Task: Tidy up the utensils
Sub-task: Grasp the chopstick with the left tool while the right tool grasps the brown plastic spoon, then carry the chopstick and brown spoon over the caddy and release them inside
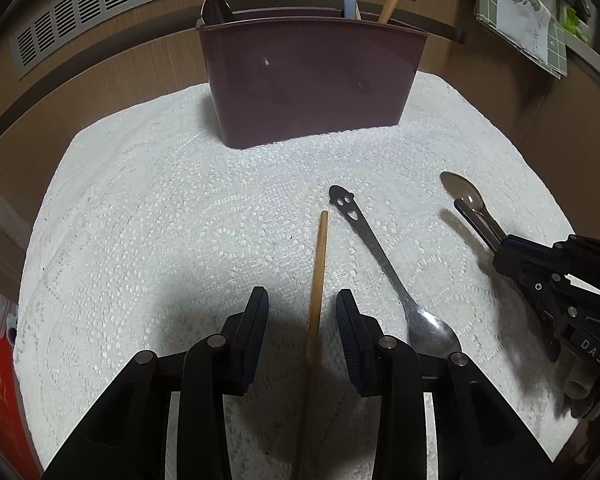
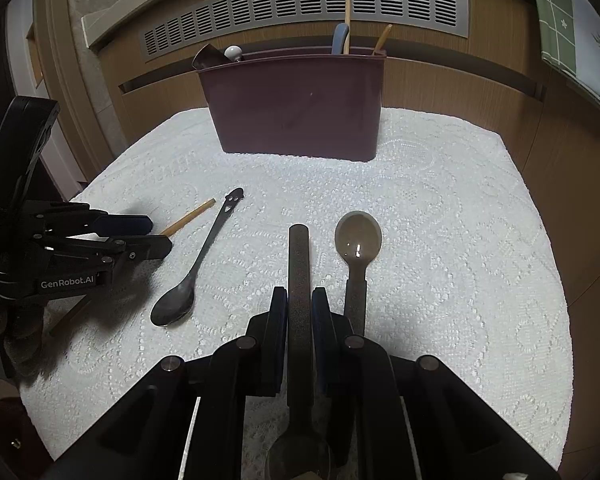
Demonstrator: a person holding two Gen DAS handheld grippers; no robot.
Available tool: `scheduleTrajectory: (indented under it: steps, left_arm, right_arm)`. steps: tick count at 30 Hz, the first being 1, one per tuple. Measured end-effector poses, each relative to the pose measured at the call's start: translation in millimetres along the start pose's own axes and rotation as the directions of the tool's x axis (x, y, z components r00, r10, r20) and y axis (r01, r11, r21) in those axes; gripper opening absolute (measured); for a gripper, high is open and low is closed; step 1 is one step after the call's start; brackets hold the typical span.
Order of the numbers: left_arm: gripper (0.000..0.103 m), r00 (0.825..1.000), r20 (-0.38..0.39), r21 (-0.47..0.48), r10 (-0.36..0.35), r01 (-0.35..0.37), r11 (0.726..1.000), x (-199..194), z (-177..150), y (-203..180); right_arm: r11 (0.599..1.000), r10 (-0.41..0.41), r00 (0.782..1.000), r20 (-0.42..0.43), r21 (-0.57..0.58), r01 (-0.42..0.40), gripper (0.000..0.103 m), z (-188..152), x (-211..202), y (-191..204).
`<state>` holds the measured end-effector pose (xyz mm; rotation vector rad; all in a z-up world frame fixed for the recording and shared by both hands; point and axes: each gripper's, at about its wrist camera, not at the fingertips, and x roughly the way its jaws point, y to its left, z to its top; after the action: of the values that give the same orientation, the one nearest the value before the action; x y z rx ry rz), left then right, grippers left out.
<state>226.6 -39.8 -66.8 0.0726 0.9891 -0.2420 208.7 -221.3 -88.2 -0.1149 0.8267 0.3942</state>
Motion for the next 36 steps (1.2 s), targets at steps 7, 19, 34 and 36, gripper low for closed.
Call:
scheduleTrajectory:
  steps: [7,19,34,36]
  left_arm:
    - [0.006,0.999,0.017,-0.062,-0.03,0.031,0.998,-1,3,15]
    - [0.005,0.96,0.217,-0.191,-0.179,0.221,0.956,-69,-14,35]
    - [0.005,0.915,0.352,-0.18,-0.196,0.272,0.946,-119,-5,38]
    - [0.005,0.911,0.362,-0.169,-0.195,0.27,0.948,-124,-4,36]
  right_arm:
    - [1.0,0.004,1.0,-0.031,0.001,-0.004,0.012,1,5,0]
    - [0.999,-0.006,0.993,-0.114,-0.046,0.001,0.014,21,28,11]
    - [0.997,0.077,0.993,0.087,0.026,-0.079,0.012,49,-50,3]
    - [0.997,0.066,0.99,0.127,0.023,-0.07,0.012,53,-63,5]
